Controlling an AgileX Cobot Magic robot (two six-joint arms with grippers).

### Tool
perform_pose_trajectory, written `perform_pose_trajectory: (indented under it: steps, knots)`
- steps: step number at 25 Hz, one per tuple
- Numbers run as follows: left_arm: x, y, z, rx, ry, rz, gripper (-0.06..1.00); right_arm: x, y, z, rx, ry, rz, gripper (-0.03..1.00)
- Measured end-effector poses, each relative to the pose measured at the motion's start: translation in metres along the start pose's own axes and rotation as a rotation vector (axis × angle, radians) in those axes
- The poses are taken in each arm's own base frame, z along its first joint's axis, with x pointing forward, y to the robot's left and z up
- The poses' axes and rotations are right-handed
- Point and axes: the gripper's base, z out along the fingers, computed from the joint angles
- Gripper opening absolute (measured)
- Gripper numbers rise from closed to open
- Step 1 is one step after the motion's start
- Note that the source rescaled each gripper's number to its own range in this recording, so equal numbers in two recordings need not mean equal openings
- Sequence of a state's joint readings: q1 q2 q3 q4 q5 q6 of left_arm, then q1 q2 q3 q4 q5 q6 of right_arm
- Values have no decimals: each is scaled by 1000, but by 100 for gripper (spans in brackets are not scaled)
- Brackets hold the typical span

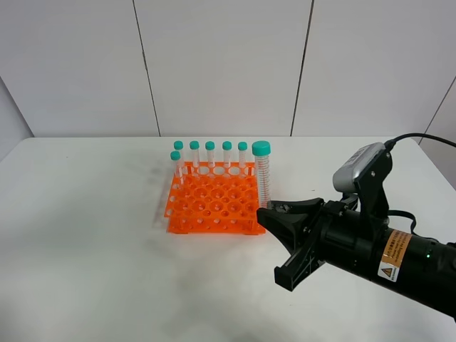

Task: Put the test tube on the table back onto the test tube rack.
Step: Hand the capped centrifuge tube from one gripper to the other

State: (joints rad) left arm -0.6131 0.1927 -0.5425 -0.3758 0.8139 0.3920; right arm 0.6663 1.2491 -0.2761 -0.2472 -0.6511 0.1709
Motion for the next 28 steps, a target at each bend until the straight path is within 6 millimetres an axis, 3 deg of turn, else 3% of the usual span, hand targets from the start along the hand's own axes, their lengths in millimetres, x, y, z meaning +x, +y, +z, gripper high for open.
perform_pose_trajectory:
  steps: [10,20,28]
  knots:
    - [-17,4,42,125,62,84,100,1,-1,0,14,15,8,0]
    - [-82,2,71,228,-27,136,100,3,-2,0,19,36,-15,0]
    - [-90,9,117,225,-5,131,100,3,-2,0,19,36,-22,0]
